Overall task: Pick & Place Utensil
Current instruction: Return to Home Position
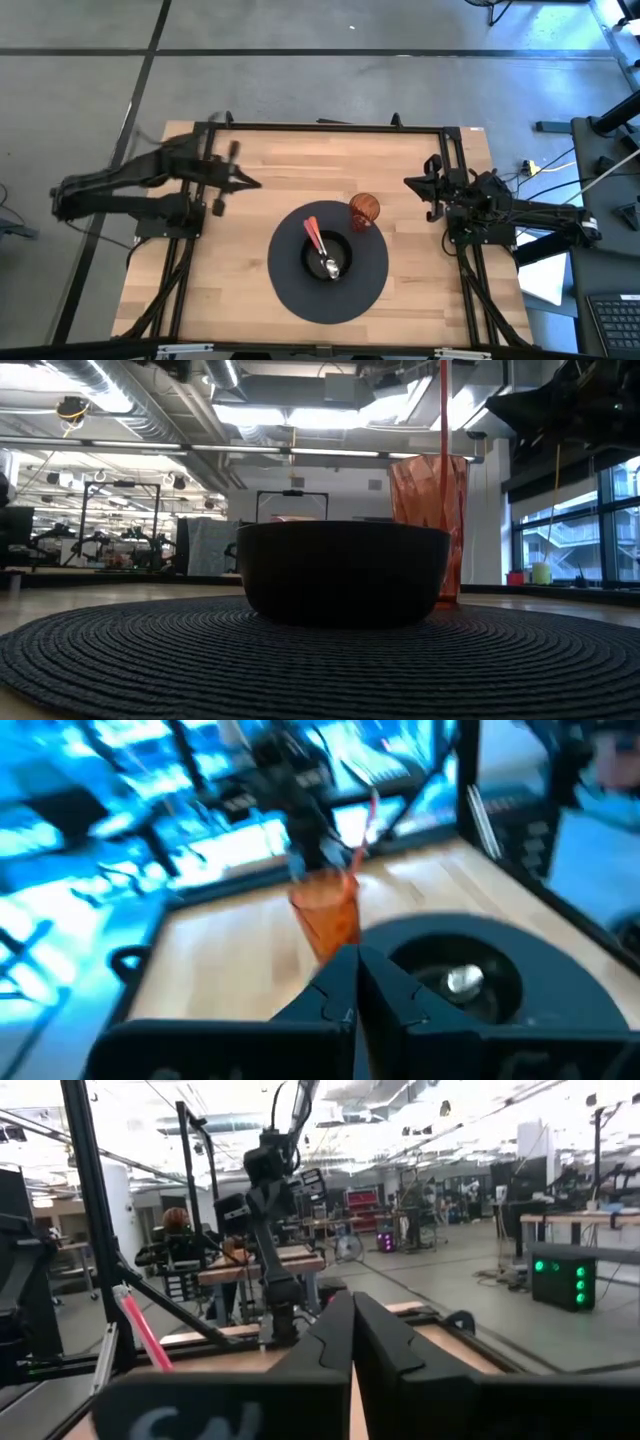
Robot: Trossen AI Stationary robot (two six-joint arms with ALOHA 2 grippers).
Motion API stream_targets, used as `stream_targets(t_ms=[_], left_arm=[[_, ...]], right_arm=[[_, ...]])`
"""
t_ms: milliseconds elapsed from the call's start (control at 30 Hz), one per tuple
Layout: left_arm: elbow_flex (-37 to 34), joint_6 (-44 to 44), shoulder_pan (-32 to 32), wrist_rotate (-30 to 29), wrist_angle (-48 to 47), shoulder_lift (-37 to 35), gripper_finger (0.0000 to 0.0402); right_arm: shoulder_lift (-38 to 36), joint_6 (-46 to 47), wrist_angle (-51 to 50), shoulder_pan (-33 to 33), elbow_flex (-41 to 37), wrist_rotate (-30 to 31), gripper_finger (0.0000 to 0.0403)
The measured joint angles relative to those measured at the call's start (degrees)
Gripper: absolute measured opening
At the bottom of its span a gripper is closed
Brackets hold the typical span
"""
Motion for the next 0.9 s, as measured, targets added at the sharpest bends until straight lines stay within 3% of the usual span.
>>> stream_targets(t_ms=[133,300,467,700,800,900], left_arm=[[-7.2,-4.5,-0.1,-3.6,2.8,-12.6,0.0002],[-18.9,-14.8,-0.2,-8.2,15.1,-23.7,0.0002],[-25.6,-15.8,-0.2,-8.0,16.8,-27.8,0.0003],[-26.9,-16.1,-0.3,-7.3,10.1,-38.2,0.0003],[-27.6,-16.6,-0.6,-7.3,9.9,-38.3,0.0003],[-30.7,-16.3,-1.4,-6.8,16.3,-37.0,0.0003]], right_arm=[[-1.4,-2.1,-0.3,0.0,0.0,-0.1,0.0003],[-1.8,-7.6,-0.5,0.0,0.0,-3.0,0.0002],[-1.7,-7.7,-0.9,0.0,0.0,-2.6,0.0002],[-7.2,-7.9,-5.4,0.0,0.0,-2.6,0.0001],[-9.5,-8.4,-7.1,0.0,0.0,-2.6,0.0001],[-10.2,-8.8,-7.5,0.0,0.0,-2.7,0.0001]])
